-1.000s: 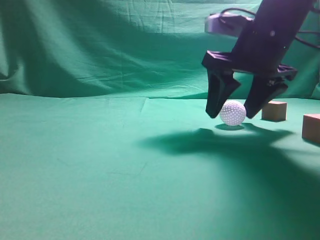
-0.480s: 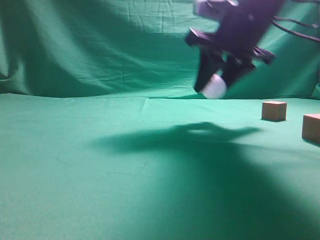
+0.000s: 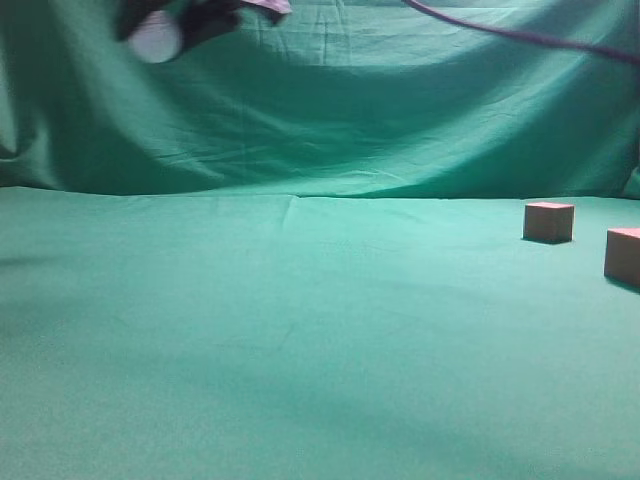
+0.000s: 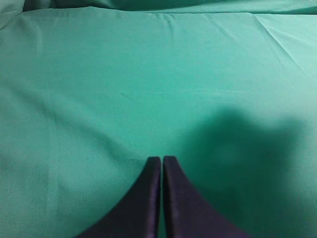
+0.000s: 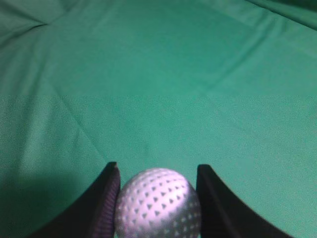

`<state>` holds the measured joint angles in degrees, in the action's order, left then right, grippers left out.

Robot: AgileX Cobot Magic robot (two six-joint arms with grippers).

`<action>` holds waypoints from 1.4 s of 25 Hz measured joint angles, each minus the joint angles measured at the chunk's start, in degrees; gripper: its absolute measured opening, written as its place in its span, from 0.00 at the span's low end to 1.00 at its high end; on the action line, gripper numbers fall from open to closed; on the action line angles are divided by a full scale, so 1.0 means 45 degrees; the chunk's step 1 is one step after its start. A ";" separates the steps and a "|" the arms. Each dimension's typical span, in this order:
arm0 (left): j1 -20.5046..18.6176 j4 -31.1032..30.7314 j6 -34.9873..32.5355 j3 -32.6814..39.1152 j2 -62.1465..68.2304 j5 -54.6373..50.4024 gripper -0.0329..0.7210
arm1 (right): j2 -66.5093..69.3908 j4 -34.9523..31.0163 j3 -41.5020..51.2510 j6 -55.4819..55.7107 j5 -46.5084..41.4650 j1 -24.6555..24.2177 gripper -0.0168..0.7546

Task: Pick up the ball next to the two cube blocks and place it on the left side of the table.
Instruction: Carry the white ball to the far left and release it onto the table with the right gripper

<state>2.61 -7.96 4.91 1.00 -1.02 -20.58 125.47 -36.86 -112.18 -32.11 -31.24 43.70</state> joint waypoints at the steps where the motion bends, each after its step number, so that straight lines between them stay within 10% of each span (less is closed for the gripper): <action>1: 0.0000 0.0000 0.0000 0.0000 0.0000 0.0000 0.04 | 0.0581 0.0000 -0.0518 -0.0098 0.0326 0.0280 0.42; 18: 0.0000 0.0000 0.0000 0.0000 0.0000 0.0000 0.04 | 0.5627 -0.0215 -0.3138 -0.1786 0.5076 0.2304 0.42; 25: 0.0000 0.0000 0.0000 0.0000 0.0000 0.0000 0.04 | 0.5624 -0.0242 -0.3167 -0.1786 0.5113 0.2275 0.83; 29: 0.0000 0.0000 0.0000 0.0000 0.0000 0.0000 0.04 | 0.4871 -0.0242 -0.3167 -0.1786 0.3988 0.1843 0.81; 35: 0.0000 0.0000 0.0000 0.0000 0.0000 0.0000 0.04 | 0.1527 0.0109 -0.3217 -0.1508 -0.0816 0.0585 0.36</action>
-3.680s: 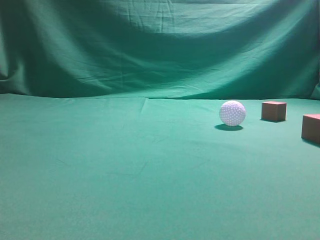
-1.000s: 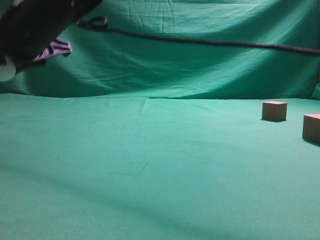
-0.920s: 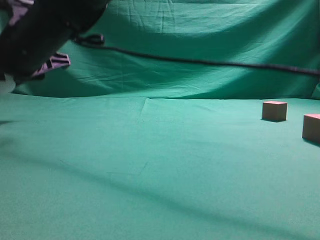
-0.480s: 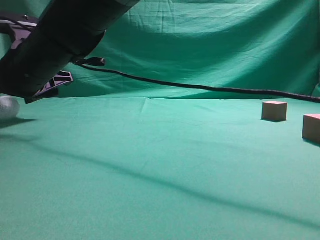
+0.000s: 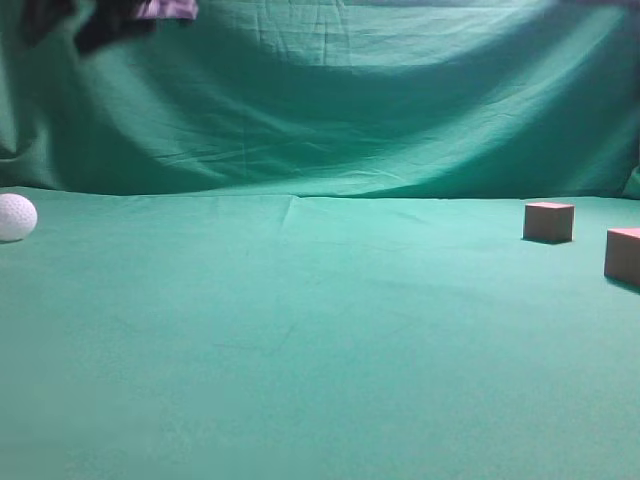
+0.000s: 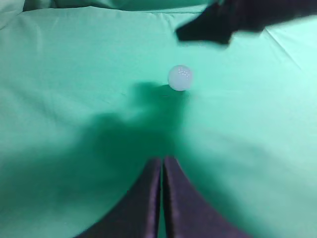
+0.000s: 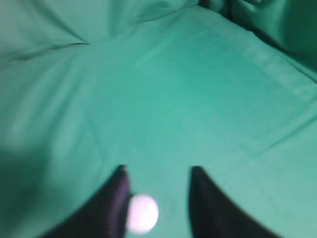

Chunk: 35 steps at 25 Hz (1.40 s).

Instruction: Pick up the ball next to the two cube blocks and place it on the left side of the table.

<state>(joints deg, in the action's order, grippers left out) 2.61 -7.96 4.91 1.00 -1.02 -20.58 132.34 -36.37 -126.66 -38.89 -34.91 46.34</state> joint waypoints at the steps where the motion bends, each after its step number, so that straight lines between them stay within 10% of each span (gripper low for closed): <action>1: 0.0000 0.0000 0.0000 0.0000 0.0000 0.0000 0.04 | -0.0458 0.0187 0.0001 0.0343 -0.1081 -0.0207 0.23; 5: 0.0000 0.0000 0.0000 0.0000 0.0000 0.0000 0.04 | -0.2100 0.1937 -0.0004 0.2948 -0.4688 -0.0839 0.02; 13: 0.0000 0.0000 0.0000 0.0000 0.0000 0.0000 0.04 | -0.5037 0.4127 0.0503 0.6435 -0.8106 -0.1522 0.02; 35: 0.0000 0.0000 0.0000 0.0000 0.0000 0.0000 0.04 | -1.6892 0.6249 1.5586 0.6763 -0.2481 -0.1522 0.02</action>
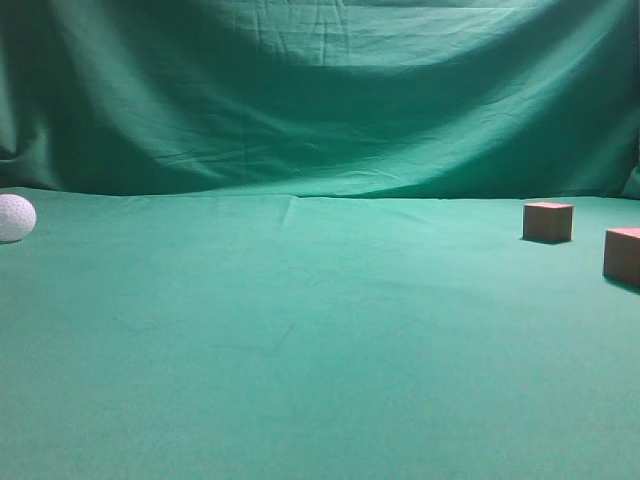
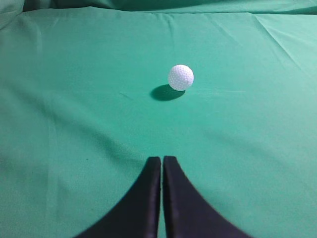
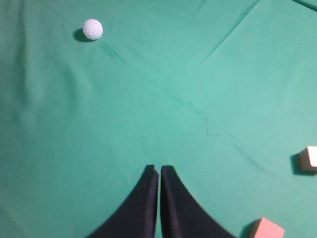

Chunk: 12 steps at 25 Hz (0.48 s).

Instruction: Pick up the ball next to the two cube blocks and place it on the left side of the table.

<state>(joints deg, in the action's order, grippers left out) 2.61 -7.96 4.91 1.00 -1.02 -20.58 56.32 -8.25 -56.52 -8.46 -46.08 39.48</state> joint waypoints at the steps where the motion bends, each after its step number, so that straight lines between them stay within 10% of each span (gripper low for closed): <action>1: 0.0000 0.0000 0.0000 0.0000 0.0000 0.0000 0.04 | -0.0506 0.0175 0.0484 0.0124 0.0201 0.0000 0.02; 7: 0.0000 0.0000 0.0000 0.0000 0.0000 0.0000 0.04 | -0.4508 0.1563 0.3412 0.1534 0.1678 -0.0644 0.02; 12: 0.0000 0.0000 0.0000 0.0000 0.0000 0.0000 0.04 | -0.7197 0.1701 0.6437 0.1638 0.3164 -0.3176 0.02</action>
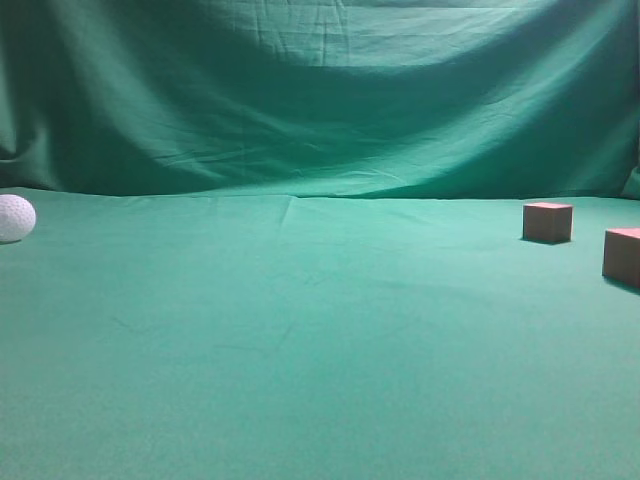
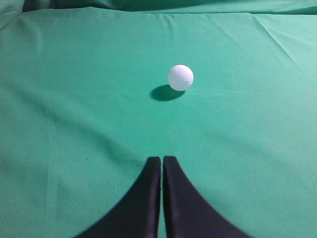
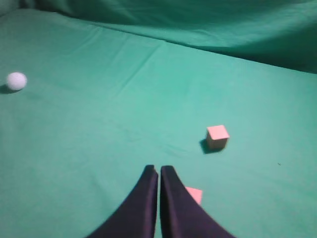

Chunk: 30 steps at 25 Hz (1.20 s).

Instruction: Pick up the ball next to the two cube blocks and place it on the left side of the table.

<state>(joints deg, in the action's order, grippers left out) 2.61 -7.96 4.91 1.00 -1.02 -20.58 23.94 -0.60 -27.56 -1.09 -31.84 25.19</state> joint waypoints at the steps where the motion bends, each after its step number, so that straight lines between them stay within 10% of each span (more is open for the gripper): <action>1: 0.0000 0.0000 0.0000 0.0000 0.0000 0.0000 0.04 | -0.0538 0.0010 0.0549 0.0008 0.0351 -0.0612 0.02; 10: 0.0000 0.0000 0.0000 0.0000 0.0000 0.0000 0.04 | -0.4511 0.0098 0.5645 0.0034 0.2663 -0.3838 0.02; 30: 0.0000 0.0000 0.0000 0.0000 0.0000 0.0000 0.04 | -0.5447 0.0127 0.6458 0.0034 0.2060 -0.4199 0.02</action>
<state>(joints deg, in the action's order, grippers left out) 2.61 -7.96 4.91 1.00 -1.02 -20.58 -0.58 -0.03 1.51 -0.93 -22.57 6.30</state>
